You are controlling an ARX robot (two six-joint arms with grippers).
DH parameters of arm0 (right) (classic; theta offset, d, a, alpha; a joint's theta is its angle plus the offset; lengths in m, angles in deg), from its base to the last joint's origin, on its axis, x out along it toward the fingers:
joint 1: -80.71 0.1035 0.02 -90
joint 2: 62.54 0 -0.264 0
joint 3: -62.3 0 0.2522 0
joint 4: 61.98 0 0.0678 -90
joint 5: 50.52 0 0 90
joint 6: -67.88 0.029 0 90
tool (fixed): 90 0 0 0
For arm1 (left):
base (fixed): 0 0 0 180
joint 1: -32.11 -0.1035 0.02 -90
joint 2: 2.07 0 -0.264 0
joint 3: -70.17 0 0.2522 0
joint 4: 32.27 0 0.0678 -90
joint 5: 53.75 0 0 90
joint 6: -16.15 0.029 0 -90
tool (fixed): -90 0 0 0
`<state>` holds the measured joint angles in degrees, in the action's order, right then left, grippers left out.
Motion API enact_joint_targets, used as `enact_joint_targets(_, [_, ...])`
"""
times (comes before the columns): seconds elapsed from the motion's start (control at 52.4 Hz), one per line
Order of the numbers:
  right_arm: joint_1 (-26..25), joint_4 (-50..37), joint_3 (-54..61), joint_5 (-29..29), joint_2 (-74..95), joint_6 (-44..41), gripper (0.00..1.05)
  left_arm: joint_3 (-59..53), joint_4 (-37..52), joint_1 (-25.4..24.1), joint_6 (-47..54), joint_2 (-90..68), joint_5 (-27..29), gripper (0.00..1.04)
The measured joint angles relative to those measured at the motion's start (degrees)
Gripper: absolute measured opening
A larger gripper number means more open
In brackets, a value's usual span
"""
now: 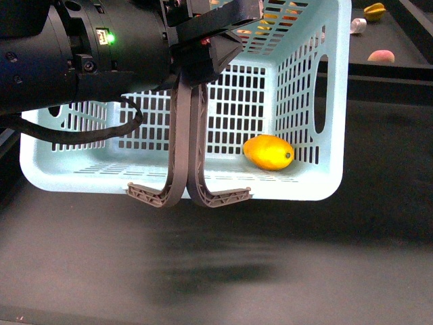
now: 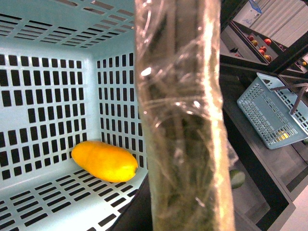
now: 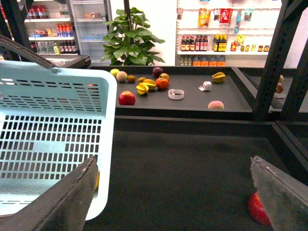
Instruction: Pick mango with right arm and hold basket with left
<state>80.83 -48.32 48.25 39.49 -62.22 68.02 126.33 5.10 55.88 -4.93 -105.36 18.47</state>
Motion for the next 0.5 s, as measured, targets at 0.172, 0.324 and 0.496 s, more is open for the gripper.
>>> enact_joint_targets(0.172, [0.00,0.00,0.00,0.00,0.00,0.00,0.97,0.00,1.25,0.02,1.03,-0.28,2.10,0.08])
enact_joint_targets(0.324, [0.00,0.00,0.00,-0.07,-0.02,0.00,0.97,4.57,1.86,-0.59,4.33,-4.20,10.27,0.08])
enact_joint_targets(0.496, [0.00,0.02,0.00,-0.04,-0.02,0.00,0.97,12.26,-3.41,-2.12,-0.96,-7.48,17.31,0.08])
